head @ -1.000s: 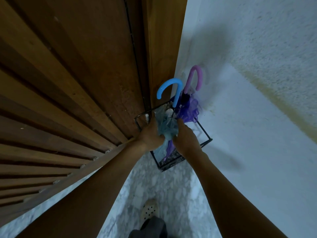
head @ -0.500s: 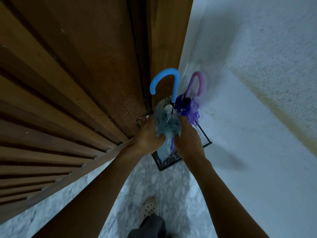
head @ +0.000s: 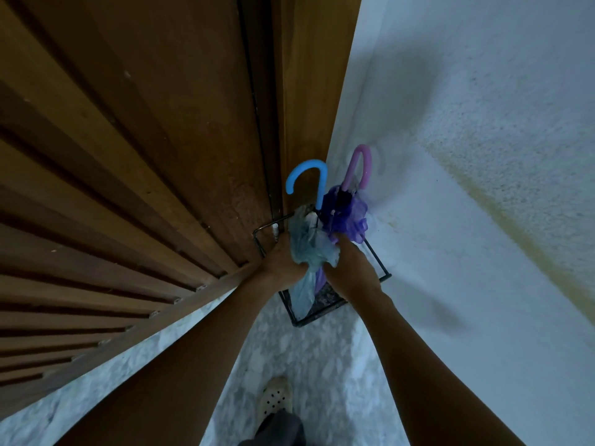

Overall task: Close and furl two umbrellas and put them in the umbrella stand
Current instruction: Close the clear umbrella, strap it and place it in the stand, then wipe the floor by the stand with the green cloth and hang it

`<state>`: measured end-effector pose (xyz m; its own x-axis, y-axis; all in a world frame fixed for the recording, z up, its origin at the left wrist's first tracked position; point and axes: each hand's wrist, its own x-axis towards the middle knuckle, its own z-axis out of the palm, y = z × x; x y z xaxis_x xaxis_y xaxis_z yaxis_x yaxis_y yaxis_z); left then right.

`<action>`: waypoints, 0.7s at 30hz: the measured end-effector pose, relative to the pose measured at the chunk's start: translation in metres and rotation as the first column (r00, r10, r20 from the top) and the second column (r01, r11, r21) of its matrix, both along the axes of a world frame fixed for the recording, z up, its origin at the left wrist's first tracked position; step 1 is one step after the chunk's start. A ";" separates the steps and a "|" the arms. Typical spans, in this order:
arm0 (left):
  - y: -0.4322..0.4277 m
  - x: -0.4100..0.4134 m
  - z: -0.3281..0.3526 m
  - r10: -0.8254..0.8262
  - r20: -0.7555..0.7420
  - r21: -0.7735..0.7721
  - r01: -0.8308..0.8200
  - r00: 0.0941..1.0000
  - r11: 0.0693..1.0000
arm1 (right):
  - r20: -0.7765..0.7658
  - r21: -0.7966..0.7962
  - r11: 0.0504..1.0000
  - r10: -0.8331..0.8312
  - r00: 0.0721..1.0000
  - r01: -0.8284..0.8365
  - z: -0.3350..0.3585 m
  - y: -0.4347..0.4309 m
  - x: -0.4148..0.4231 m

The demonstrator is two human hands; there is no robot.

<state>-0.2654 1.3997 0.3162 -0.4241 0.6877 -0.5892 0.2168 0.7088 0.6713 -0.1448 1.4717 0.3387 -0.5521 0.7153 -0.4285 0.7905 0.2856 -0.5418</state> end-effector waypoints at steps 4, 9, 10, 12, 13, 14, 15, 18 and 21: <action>-0.019 0.001 0.020 0.089 0.079 0.125 -0.099 0.993 0.987 | 0.034 0.001 1.000 -0.004 0.999 0.004 0.033 -0.008 0.013; -0.049 0.005 0.079 0.201 0.156 0.060 -0.212 0.967 0.975 | -0.067 0.001 1.000 0.023 0.998 -0.023 0.096 -0.025 0.014; -0.053 0.005 0.093 0.203 0.148 0.051 -0.213 0.968 0.976 | -0.103 0.000 0.999 0.034 0.994 -0.034 0.110 -0.030 0.011; -0.070 0.006 0.136 0.204 0.120 0.088 -0.215 0.972 0.973 | -0.188 -0.014 0.999 0.047 0.981 -0.051 0.153 -0.047 0.004; -0.080 0.006 0.161 0.210 0.094 0.124 -0.220 0.973 0.968 | -0.226 -0.025 0.998 0.051 0.973 -0.058 0.176 -0.057 0.000; -0.091 0.004 0.188 0.222 0.063 0.165 -0.230 0.973 0.959 | -0.260 -0.027 0.997 0.069 0.963 -0.079 0.202 -0.069 -0.004; -0.103 0.001 0.217 0.244 0.037 0.192 -0.246 0.969 0.950 | -0.291 -0.020 0.995 0.091 0.953 -0.101 0.228 -0.081 -0.009; -0.149 -0.015 0.304 0.295 0.056 0.256 -0.299 0.954 0.919 | -0.369 0.059 0.978 0.206 0.906 -0.198 0.309 -0.122 -0.028; -0.213 -0.037 0.382 0.322 -0.067 0.376 -0.275 0.944 0.885 | -0.424 0.105 0.954 0.299 0.855 -0.281 0.384 -0.170 -0.050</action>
